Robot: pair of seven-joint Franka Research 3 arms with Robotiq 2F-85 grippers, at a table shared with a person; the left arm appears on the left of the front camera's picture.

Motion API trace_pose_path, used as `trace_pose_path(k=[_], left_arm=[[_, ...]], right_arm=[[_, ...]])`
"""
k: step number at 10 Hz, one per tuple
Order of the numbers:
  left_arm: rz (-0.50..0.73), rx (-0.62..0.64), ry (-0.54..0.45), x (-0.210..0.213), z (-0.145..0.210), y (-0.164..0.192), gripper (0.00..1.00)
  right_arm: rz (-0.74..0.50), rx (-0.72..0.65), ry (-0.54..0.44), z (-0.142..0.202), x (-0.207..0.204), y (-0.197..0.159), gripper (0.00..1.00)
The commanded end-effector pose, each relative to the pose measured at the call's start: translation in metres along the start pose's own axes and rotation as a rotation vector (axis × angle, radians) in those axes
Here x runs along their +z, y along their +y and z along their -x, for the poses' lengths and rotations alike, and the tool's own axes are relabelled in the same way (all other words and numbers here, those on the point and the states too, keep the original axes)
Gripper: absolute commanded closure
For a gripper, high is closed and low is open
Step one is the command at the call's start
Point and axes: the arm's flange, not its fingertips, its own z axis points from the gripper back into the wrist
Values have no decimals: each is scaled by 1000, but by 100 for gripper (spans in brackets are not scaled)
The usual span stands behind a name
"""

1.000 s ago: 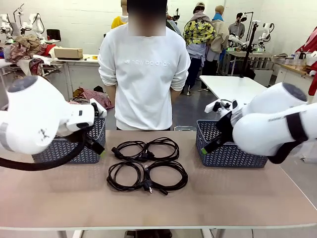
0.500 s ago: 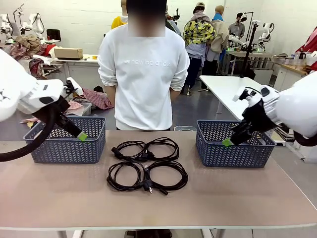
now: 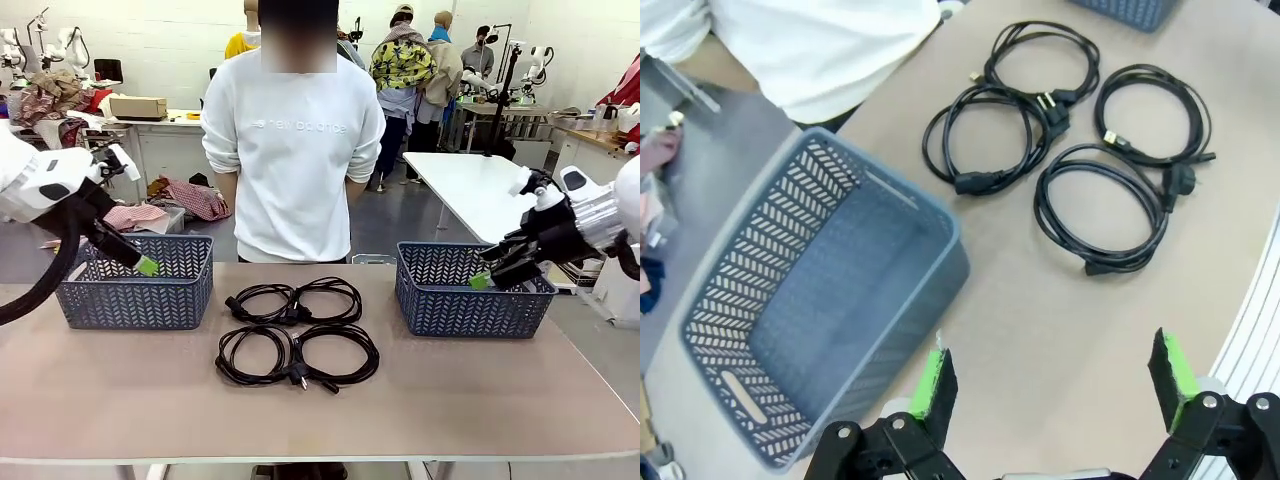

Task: Organize the cables according to human instructions.
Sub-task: Pick up a bundle of cables and place it in the basket indicated by the human.

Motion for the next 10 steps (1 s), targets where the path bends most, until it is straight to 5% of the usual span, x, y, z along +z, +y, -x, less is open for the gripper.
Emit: trace_pose_path(k=[1, 10], left_arm=[[23, -26, -25, 6, 6, 13, 0], [-2, -19, -12, 10, 6, 11, 0]], right_arm=[[-41, 21, -58, 2, 6, -12, 0], [-29, 5, -49, -1, 10, -6, 0]])
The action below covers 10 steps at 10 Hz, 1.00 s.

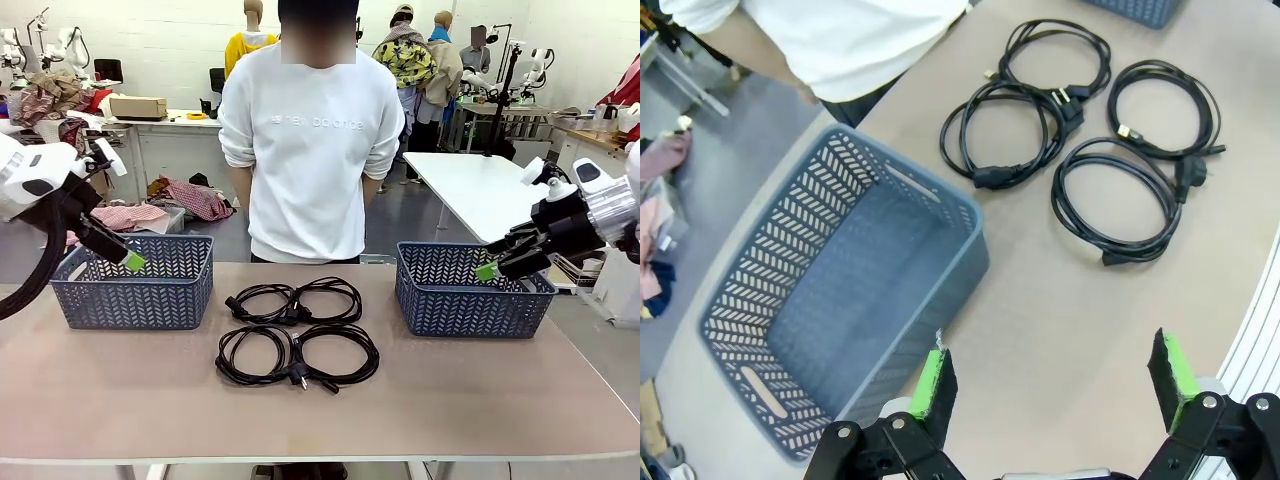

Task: Organize the cables according to human instructions.
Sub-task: Pick up a bundle of cables and place it in the basket indicated by the human.

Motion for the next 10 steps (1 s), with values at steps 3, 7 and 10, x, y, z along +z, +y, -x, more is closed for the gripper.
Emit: trace_pose_path(k=[3, 7, 10], left_arm=[[16, 2, -11, -2, 3, 1, 0], [16, 2, -11, -2, 3, 1, 0], [16, 2, -11, -2, 3, 1, 0]], right_arm=[[-12, 24, -20, 1, -1, -3, 0], [-12, 24, -20, 1, -1, -3, 0], [-12, 24, -20, 1, -1, -3, 0]])
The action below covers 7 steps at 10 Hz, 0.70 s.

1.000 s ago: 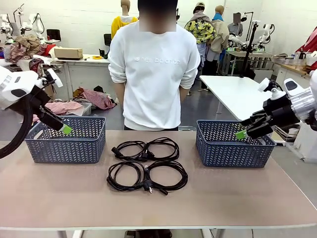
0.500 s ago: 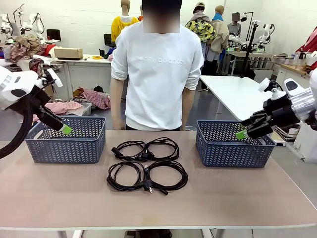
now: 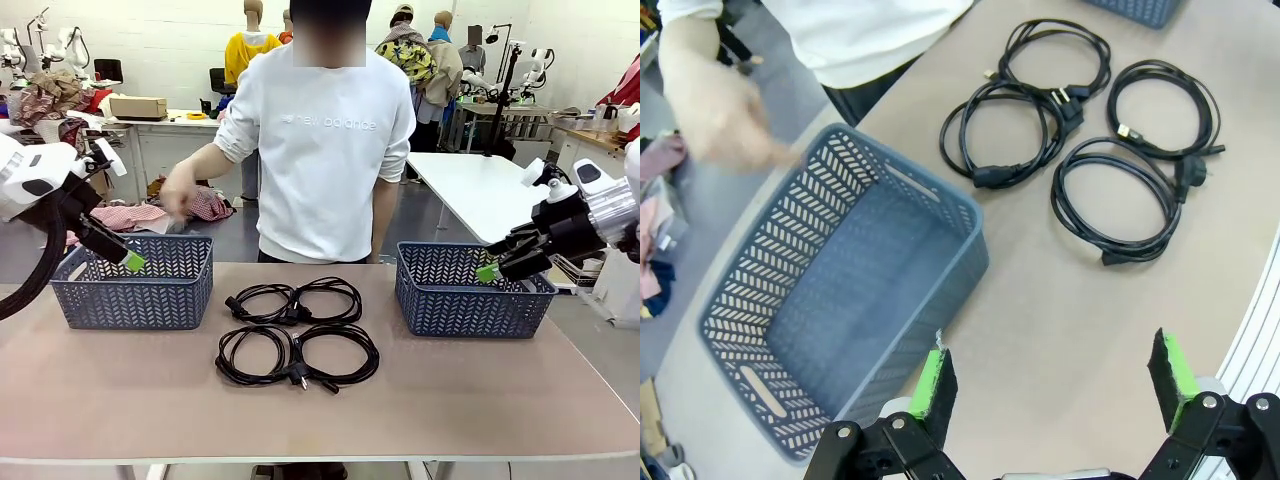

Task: Organize the cables according to human instructions.
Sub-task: Pick up a bundle of cables and place it in the basket indicated by the human.

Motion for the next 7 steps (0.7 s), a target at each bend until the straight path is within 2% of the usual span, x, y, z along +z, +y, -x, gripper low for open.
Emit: trace_pose_path(k=[1, 7], left_arm=[[15, 0, -11, -2, 3, 1, 0], [15, 0, -11, -2, 3, 1, 0]], right_arm=[[-12, 21, -24, -1, -1, -4, 0], [-12, 21, -24, -1, -1, -4, 0]])
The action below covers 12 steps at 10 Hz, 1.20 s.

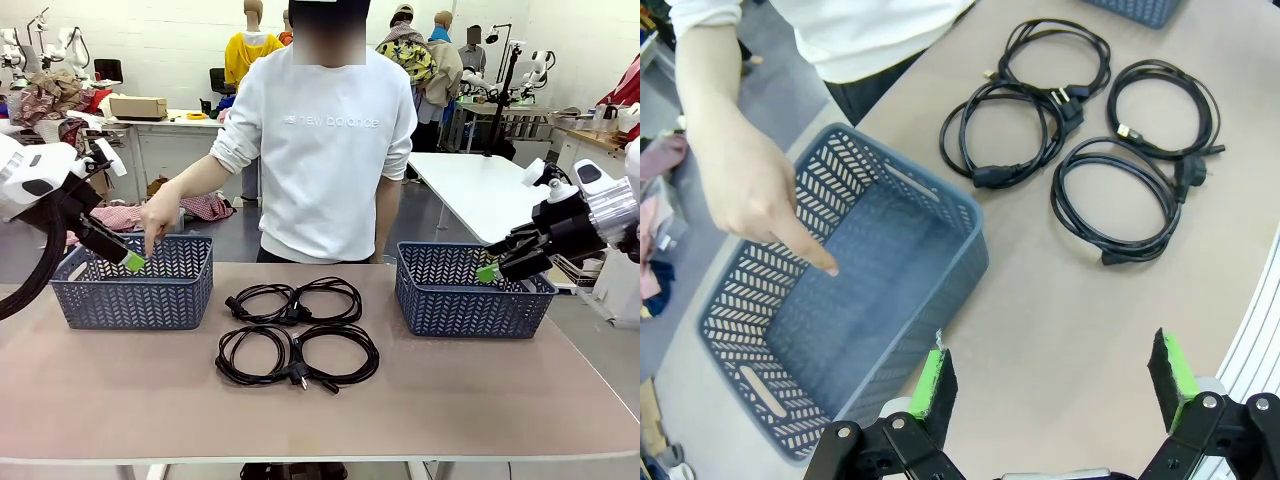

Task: Organize the cables according to human instructions.
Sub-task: Pick up a bundle of cables and place it in the basket indicated by the human.

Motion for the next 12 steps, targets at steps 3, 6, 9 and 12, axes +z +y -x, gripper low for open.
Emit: trace_pose_path(k=[3, 6, 9, 12], left_arm=[[0, 0, 0, 0, 0, 0, 0], [-32, -155, 140, -20, -30, -22, 0], [42, -303, 273, -73, -62, -59, 0], [152, -405, 394, -139, -84, -91, 0]], right_arm=[[-8, 24, -18, -1, -1, -4, 0], [-8, 24, -18, -1, -1, -4, 0], [-8, 24, -18, -1, -1, -4, 0], [-8, 24, -18, -1, -1, -4, 0]])
